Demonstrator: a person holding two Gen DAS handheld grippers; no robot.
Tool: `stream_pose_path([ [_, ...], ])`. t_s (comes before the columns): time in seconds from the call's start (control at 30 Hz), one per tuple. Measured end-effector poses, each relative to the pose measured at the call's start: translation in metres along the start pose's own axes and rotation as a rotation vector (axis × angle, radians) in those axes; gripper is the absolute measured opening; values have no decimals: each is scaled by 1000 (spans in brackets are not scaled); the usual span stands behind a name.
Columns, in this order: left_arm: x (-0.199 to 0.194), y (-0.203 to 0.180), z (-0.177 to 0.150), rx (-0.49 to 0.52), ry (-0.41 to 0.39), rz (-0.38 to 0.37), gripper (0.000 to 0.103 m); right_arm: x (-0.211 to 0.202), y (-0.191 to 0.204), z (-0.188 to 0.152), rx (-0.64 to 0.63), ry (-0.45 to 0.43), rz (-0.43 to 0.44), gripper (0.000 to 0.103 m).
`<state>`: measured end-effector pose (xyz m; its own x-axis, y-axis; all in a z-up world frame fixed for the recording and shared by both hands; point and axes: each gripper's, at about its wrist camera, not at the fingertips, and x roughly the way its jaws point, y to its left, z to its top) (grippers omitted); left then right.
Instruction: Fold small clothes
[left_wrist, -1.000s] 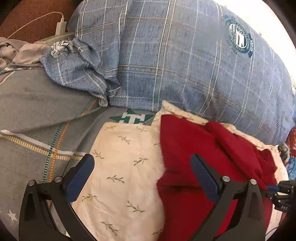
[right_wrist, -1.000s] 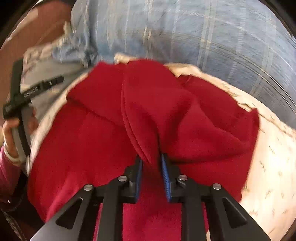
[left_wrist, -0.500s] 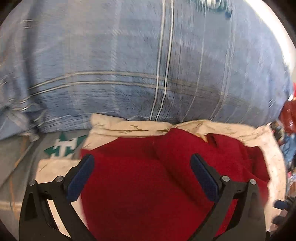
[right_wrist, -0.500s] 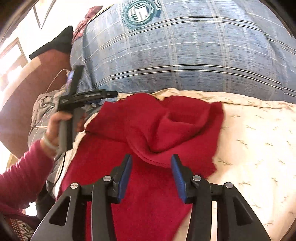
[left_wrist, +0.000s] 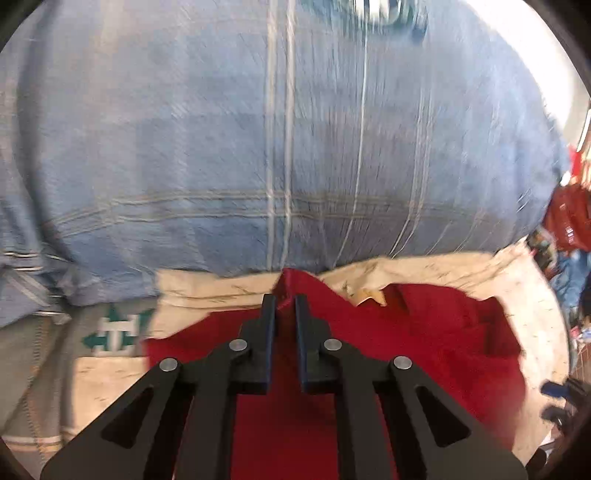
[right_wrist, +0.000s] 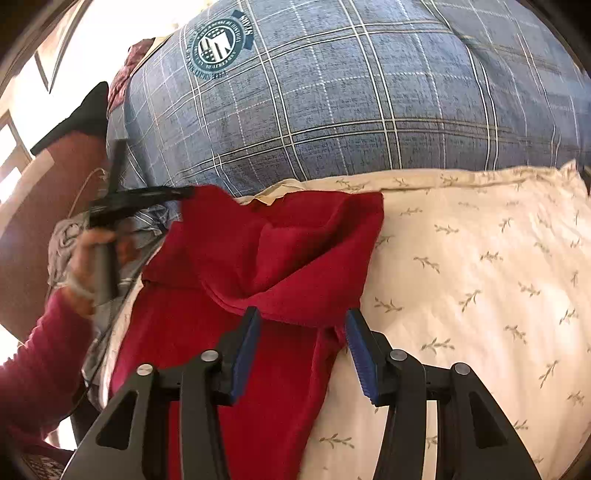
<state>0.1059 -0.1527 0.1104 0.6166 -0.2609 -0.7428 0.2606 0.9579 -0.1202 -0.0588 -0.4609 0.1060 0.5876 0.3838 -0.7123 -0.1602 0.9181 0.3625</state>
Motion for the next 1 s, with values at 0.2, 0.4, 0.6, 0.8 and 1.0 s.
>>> stream_pose_path([
  [0.2, -37, 43, -31, -106, -32, 35, 7, 23, 1, 6, 13, 39, -35, 59],
  [0.4, -26, 60, -72, -148, 4, 97, 7, 37, -6, 19, 90, 33, -45, 71],
  [0.6, -11, 52, -93, -150, 27, 141, 8, 74, -7, 31, 73, 103, -172, 20],
  [0.8, -25, 47, -102, -146, 3, 58, 51, 57, -18, 21, 45, 55, -269, 4],
  [1.0, -31, 43, -110, -148, 24, 58, 59, 35, -51, 14, 177, 23, -244, 5],
])
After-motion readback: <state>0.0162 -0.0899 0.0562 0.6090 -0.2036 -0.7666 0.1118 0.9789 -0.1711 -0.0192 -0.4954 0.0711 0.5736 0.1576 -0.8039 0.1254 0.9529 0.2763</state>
